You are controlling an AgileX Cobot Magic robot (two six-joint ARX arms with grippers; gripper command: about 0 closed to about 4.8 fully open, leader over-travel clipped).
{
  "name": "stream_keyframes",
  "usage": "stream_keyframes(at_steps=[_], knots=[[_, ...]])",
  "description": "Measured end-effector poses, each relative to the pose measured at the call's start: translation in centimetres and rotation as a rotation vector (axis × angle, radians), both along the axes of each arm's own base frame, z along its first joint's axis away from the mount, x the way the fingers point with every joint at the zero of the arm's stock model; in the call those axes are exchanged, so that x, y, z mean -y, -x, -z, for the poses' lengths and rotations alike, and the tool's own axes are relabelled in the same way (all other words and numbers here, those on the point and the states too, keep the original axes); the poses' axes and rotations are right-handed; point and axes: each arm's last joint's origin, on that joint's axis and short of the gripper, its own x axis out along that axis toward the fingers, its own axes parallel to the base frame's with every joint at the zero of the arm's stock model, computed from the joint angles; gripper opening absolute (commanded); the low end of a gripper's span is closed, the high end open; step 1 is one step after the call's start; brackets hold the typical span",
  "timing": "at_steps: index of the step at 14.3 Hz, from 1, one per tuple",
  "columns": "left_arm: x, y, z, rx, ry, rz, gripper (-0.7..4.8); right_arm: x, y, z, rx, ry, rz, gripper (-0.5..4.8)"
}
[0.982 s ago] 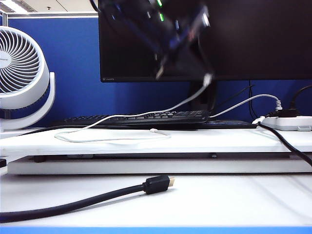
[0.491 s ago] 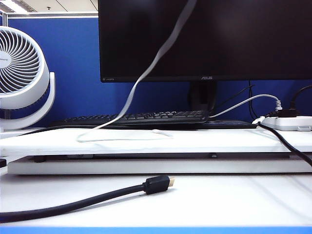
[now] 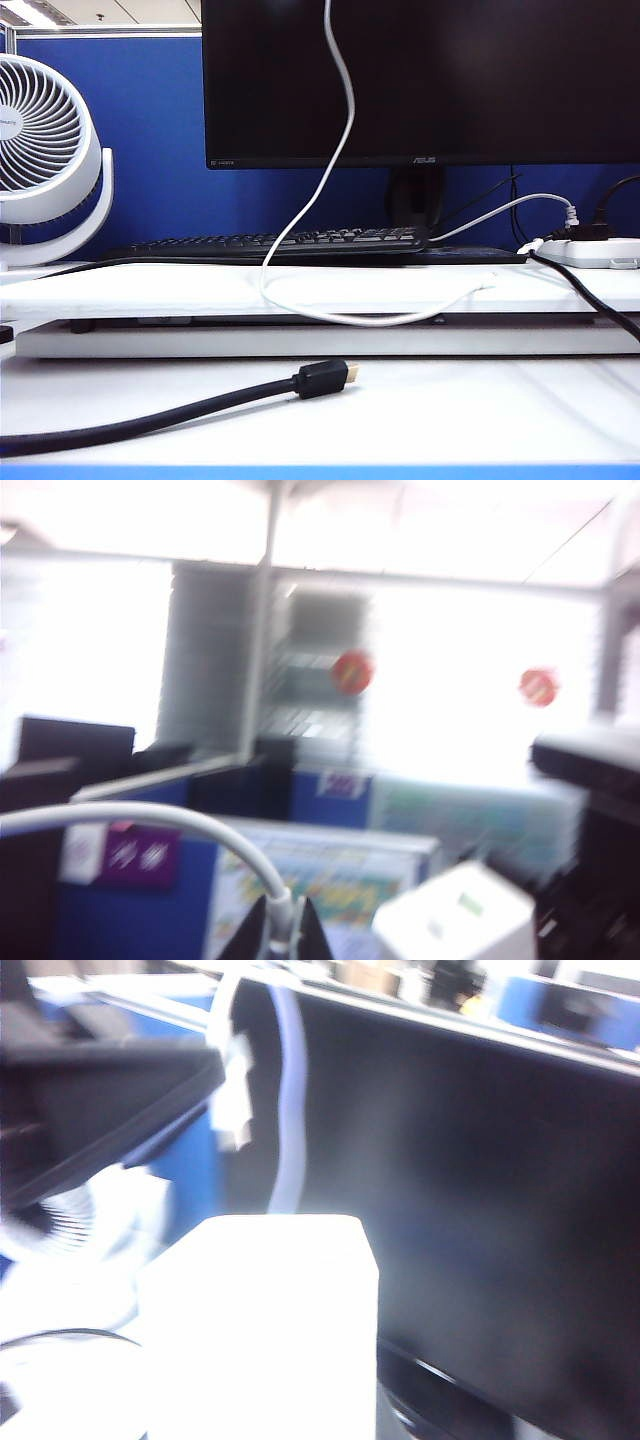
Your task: Pick up the Type-C charging cable and the charging base, insert one end of the Type-C charger into the corresponding slot on the base, and finally place the plugged-in charger back on the table.
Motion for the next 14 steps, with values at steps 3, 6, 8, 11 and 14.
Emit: stream_keyframes(at_steps=[3, 6, 8, 11, 14], knots=[[-0.4, 0.7, -0.7, 0.005, 0.039, 0.094, -0.06, -0.5, 0.1, -0.2, 0.046, 0.042, -0.13, -0.01], [-0.4, 1.5, -1.2, 0.022, 0.084, 0.131, -0.06, -1.0, -0.8, 0.2, 0.063, 0.117, -0.07, -0.01], [0.5, 2.6, -1.4, 0.0, 0.118, 0.155, -0.06, -1.9, -1.8, 0.6, 0.048, 0.155, -0.022, -0.01], [1.5, 2.4, -1.1, -0.1, 0.142, 0.08, -0.06, -2.4, -2.5, 0.1, 0.096, 0.112, 0.021, -0.02], [1.6, 1.9, -0.9, -0.143, 0.16, 0.004, -0.06, -2.0, -2.5, -0.1, 0.104, 0.104, 0.117, -0.02]])
